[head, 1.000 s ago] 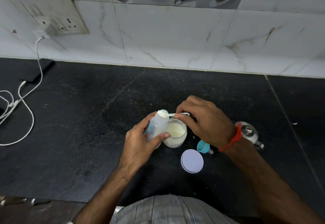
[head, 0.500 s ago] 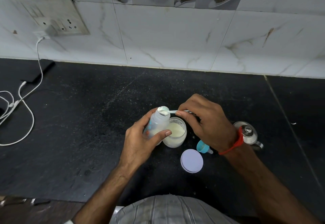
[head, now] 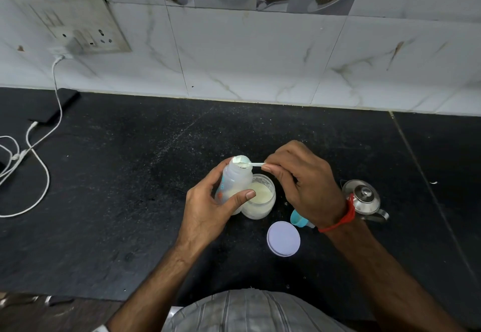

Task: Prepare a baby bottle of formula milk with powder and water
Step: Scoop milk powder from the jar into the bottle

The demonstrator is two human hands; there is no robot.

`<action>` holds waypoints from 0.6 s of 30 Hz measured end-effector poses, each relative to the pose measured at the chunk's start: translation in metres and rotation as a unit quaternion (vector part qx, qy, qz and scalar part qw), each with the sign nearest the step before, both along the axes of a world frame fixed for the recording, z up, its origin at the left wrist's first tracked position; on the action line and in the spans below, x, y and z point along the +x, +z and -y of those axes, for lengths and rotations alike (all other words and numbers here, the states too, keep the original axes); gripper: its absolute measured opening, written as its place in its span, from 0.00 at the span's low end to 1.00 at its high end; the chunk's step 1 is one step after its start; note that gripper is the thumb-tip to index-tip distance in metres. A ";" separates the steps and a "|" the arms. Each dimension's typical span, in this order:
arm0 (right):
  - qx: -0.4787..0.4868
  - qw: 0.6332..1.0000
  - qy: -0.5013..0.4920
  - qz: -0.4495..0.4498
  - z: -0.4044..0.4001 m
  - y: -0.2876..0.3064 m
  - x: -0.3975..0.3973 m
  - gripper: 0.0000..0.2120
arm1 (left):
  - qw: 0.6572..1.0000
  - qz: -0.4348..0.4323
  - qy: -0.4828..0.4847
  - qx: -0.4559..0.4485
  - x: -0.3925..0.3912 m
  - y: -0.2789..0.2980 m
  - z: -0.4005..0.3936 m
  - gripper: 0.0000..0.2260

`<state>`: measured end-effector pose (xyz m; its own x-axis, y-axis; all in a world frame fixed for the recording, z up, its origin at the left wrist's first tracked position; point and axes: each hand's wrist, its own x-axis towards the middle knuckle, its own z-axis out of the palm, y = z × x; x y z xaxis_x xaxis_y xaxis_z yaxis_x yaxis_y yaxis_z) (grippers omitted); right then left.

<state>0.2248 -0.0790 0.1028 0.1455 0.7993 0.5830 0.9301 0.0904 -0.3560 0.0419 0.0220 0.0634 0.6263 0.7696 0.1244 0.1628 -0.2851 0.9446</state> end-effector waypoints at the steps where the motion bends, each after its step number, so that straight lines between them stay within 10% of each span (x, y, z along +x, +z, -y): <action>1: 0.001 1.000 0.001 -0.003 0.000 0.000 0.000 0.12 | 1.000 -0.001 0.001 0.002 0.000 0.000 0.000 0.28; 18: 0.022 1.000 -0.002 -0.008 -0.002 -0.002 0.004 0.10 | 1.000 0.003 0.007 0.004 0.000 -0.002 0.002 0.29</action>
<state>0.2287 -0.0767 0.1003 0.1592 0.7728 0.6143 0.9245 0.1017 -0.3675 0.0418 0.0204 0.0617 0.6154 0.7768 0.1335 0.1615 -0.2900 0.9433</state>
